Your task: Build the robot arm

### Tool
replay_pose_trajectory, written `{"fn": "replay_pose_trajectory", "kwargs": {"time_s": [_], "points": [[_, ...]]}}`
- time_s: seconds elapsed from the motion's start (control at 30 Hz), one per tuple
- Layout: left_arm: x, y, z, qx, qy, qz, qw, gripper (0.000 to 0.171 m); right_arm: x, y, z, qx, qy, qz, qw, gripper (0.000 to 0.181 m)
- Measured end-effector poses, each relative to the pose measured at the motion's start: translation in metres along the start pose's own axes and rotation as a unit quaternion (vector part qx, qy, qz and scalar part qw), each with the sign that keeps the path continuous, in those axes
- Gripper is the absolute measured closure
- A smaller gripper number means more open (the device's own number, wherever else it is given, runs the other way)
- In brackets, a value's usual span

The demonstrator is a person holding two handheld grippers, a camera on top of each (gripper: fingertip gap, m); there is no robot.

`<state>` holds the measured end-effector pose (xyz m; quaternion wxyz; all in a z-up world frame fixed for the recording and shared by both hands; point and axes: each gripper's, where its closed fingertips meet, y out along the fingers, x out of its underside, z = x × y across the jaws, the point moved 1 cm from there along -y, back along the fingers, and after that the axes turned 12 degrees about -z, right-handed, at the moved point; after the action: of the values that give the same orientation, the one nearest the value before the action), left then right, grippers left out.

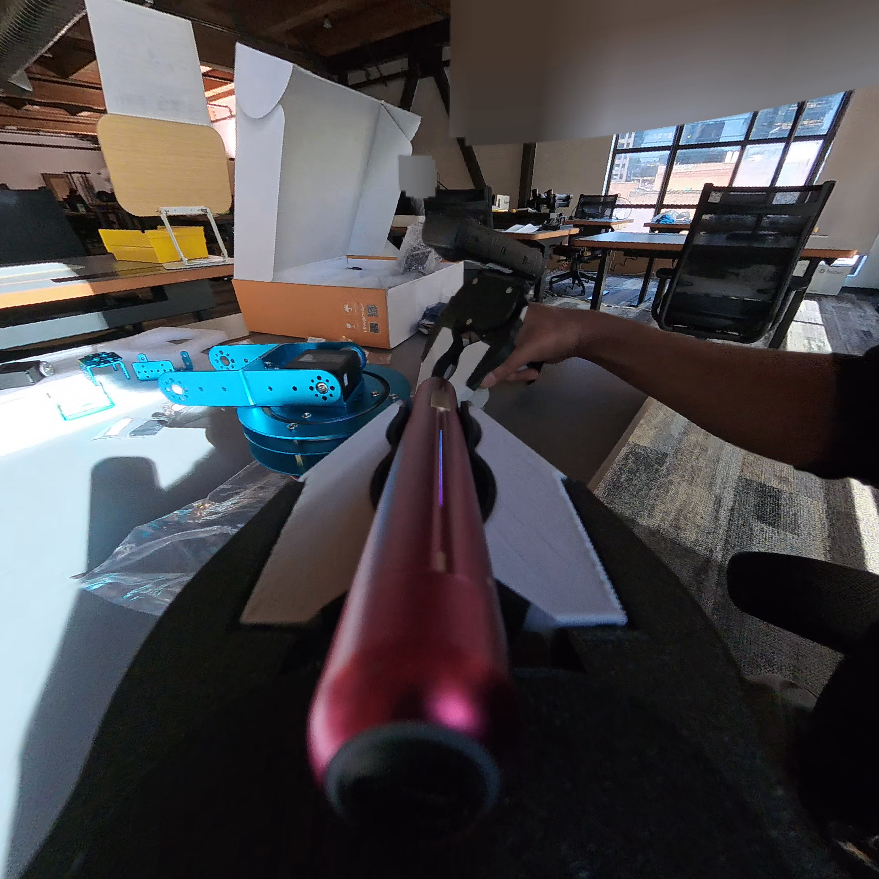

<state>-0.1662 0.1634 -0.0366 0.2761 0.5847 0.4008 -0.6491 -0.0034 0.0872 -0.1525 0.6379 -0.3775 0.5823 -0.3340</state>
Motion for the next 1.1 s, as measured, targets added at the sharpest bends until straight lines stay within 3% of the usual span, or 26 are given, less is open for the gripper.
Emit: {"fn": "replay_pose_trajectory", "kwargs": {"time_s": [0.23,0.5,0.6,0.7,0.87,1.1], "points": [[0.012,-0.008,-0.010,-0.020,-0.018,-0.012,1.000,0.151,-0.006,0.005,-0.004,-0.030,0.001,-0.001,1.000,0.178],[0.014,-0.013,-0.022,-0.008,-0.044,-0.007,0.999,0.151,-0.004,-0.003,0.000,-0.008,0.005,0.015,1.000,0.179],[0.010,-0.015,-0.027,0.011,-0.064,0.002,0.998,0.151,-0.023,-0.027,-0.014,0.012,-0.026,0.073,0.997,0.179],[0.001,-0.016,-0.034,0.056,-0.133,0.026,0.989,0.152,-0.054,-0.049,-0.040,0.059,-0.089,0.125,0.986,0.180],[-0.004,-0.013,-0.041,0.109,-0.206,0.032,0.972,0.151,-0.102,-0.059,-0.071,0.141,-0.176,0.188,0.956,0.180],[0.003,-0.017,-0.054,0.115,-0.238,0.030,0.964,0.151,-0.126,-0.050,-0.083,0.151,-0.205,0.193,0.948,0.180]]}}
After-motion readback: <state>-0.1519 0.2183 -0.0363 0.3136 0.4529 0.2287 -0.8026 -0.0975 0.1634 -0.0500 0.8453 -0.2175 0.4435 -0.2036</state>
